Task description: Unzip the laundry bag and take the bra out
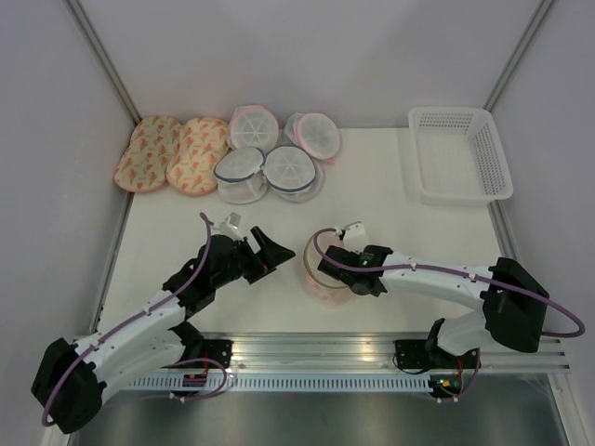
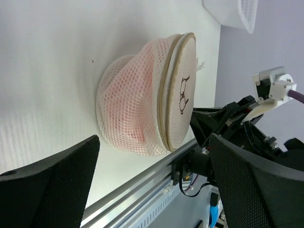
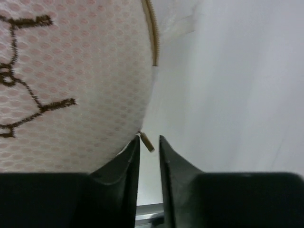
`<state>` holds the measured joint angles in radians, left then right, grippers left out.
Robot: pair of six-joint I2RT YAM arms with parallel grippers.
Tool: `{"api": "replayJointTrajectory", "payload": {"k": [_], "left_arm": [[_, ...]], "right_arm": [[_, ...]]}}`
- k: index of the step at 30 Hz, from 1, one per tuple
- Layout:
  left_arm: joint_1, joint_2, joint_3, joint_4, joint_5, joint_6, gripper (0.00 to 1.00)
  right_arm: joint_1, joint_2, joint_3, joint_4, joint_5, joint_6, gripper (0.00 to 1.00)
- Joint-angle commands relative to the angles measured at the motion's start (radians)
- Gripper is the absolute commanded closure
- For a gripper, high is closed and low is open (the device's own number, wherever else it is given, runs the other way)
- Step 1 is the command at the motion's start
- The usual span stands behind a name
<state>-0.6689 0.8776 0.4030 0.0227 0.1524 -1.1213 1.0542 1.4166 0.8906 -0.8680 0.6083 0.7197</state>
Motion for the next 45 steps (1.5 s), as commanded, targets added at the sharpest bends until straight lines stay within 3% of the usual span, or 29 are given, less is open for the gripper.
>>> {"api": "replayJointTrajectory", "payload": {"k": [1,2,4,8,15,25,36,45], "left_arm": [[0.003,-0.12,0.028,-0.166,-0.14,0.002,0.0],[0.003,-0.147,0.027,-0.193,-0.19,-0.011,0.0],[0.003,-0.235,0.02,-0.251,-0.23,-0.018,0.0],[0.003,-0.344,0.017,-0.311,-0.284,-0.015,0.0],[0.003,-0.351,0.019,-0.334,-0.272,0.0,0.0],[0.003,-0.334,0.017,-0.333,-0.246,0.0,0.01],[0.003,-0.401,-0.007,-0.348,-0.244,-0.002,0.0],[0.003,-0.405,-0.01,-0.351,-0.248,0.006,0.0]], "right_arm": [[-0.011,0.005,0.03,-0.115,0.138,0.055,0.69],[-0.014,0.002,0.034,-0.127,0.151,0.063,0.51],[-0.016,-0.004,0.059,-0.158,0.175,0.078,0.4],[-0.016,-0.085,0.105,-0.143,0.125,0.028,0.37],[-0.014,-0.265,0.131,0.134,-0.12,-0.123,0.37],[0.0,-0.018,0.294,0.277,-0.174,-0.178,0.39],[0.046,0.169,0.436,0.247,-0.119,-0.126,0.46],[0.053,0.249,0.452,0.159,-0.045,-0.063,0.61]]}}
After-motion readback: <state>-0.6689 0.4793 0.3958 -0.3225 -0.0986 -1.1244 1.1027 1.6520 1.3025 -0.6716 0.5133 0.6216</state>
